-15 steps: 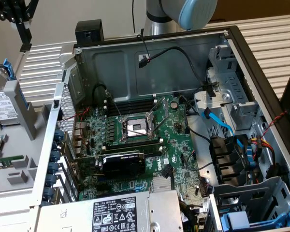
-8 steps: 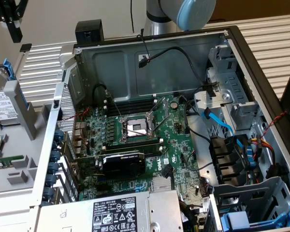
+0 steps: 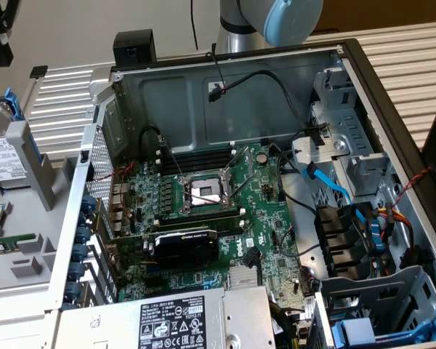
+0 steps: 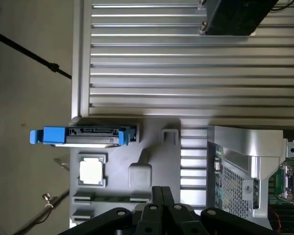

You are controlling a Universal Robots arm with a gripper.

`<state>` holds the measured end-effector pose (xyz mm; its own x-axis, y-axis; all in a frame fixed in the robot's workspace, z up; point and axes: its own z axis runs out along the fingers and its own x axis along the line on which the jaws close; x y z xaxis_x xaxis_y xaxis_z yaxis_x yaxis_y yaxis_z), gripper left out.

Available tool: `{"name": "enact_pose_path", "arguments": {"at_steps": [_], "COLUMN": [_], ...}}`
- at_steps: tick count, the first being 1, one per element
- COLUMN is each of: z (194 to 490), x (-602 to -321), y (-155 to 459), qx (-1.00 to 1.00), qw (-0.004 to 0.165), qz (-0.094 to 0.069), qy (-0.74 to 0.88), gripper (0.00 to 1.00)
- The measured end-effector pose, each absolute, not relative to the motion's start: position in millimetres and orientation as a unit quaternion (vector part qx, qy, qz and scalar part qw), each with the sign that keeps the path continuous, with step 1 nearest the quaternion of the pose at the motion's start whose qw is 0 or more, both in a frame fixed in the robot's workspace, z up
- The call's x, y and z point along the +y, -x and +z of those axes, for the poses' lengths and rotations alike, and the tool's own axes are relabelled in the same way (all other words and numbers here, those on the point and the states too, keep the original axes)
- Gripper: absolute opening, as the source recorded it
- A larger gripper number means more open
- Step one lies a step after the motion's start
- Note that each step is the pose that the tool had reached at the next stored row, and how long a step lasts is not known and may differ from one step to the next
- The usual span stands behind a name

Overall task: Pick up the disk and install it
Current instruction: 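Reach for the disk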

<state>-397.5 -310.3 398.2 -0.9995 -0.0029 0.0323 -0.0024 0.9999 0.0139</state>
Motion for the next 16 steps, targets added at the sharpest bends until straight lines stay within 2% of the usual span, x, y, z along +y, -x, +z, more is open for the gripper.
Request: {"name": "enact_pose_path", "arguments": {"at_steps": [16], "z": [398], "x": [-290], "y": [452], "qx": [-1.0], "qw": [0.016], "qz": [-0.006], "qy": [-0.005], "gripper": [0.11]}}
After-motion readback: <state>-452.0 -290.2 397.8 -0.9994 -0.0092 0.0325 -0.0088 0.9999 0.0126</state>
